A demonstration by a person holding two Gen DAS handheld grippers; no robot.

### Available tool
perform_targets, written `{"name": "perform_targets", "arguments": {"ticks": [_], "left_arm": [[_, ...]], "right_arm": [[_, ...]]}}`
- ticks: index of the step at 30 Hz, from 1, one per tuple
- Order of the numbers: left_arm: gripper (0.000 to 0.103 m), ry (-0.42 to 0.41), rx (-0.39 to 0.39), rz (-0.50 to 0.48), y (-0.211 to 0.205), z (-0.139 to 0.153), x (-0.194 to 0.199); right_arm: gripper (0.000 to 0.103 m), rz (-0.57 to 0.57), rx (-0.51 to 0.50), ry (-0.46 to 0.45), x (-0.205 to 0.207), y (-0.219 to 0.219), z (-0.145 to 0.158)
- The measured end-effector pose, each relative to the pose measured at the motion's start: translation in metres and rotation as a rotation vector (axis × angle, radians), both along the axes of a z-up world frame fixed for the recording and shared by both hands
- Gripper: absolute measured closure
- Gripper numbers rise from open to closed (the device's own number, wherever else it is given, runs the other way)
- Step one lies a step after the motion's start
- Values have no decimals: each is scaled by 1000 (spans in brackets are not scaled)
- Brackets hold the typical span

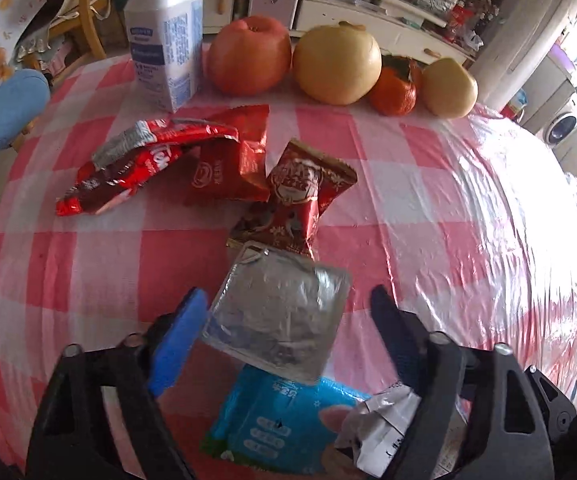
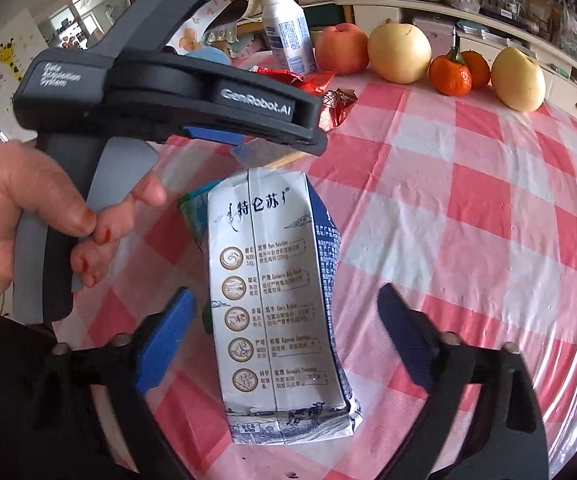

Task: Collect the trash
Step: 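Grasp the silver foil packet with the left tool while the right tool grasps the white milk carton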

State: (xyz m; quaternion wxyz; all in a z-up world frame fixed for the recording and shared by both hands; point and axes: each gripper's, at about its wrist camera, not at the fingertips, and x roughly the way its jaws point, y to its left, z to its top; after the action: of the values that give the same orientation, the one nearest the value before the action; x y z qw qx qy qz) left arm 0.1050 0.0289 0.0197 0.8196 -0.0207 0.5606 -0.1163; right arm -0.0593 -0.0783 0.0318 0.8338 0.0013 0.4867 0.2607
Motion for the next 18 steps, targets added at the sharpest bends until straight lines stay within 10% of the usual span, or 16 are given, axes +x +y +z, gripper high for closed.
{"name": "perform_targets", "arguments": {"ticks": [7, 18], "left_arm": [[28, -15, 73, -83, -10, -12, 3], [42, -48, 70, -84, -1, -11, -1]], "right_arm": [[44, -17, 0, 3, 3, -8, -1], [45, -25, -28, -12, 5, -10, -4]]}}
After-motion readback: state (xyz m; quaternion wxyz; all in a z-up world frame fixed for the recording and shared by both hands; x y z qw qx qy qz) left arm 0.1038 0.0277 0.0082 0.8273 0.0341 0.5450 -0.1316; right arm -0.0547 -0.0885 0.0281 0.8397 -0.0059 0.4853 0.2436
